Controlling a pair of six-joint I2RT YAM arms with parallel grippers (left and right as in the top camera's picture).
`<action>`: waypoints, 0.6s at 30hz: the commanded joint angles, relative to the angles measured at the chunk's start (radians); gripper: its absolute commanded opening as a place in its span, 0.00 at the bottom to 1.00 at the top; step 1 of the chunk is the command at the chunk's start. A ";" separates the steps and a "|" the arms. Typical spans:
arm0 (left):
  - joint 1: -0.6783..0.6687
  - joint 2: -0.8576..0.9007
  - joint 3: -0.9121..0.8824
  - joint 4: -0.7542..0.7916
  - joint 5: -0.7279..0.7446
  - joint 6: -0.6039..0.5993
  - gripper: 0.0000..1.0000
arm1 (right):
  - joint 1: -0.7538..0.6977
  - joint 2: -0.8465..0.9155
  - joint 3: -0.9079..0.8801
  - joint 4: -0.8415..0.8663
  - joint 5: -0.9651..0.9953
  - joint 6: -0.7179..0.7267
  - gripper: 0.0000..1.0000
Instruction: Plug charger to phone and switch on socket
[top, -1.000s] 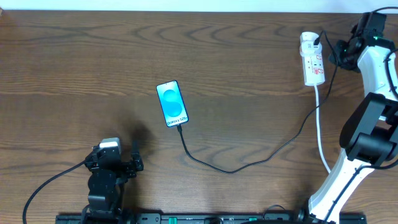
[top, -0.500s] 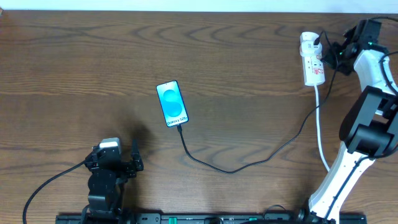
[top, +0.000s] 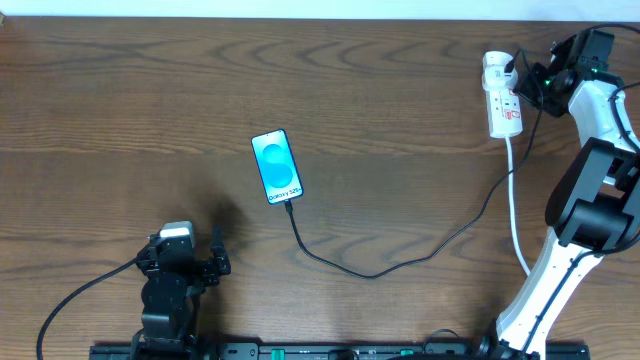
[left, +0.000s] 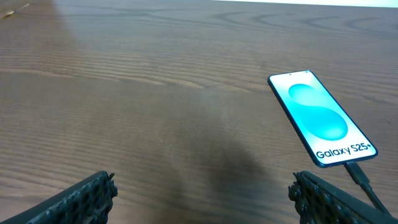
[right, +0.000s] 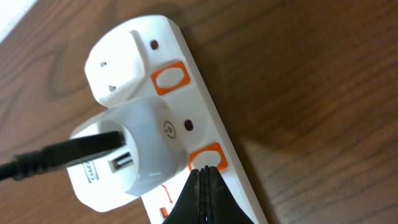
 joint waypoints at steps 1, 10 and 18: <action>-0.005 -0.008 -0.020 0.002 -0.013 -0.001 0.93 | -0.002 0.003 0.001 0.010 -0.022 0.010 0.01; -0.005 -0.008 -0.020 0.002 -0.013 -0.001 0.93 | 0.002 0.028 0.001 0.023 -0.035 0.010 0.01; -0.005 -0.008 -0.020 0.002 -0.013 -0.001 0.93 | 0.015 0.033 0.001 0.032 -0.034 0.010 0.01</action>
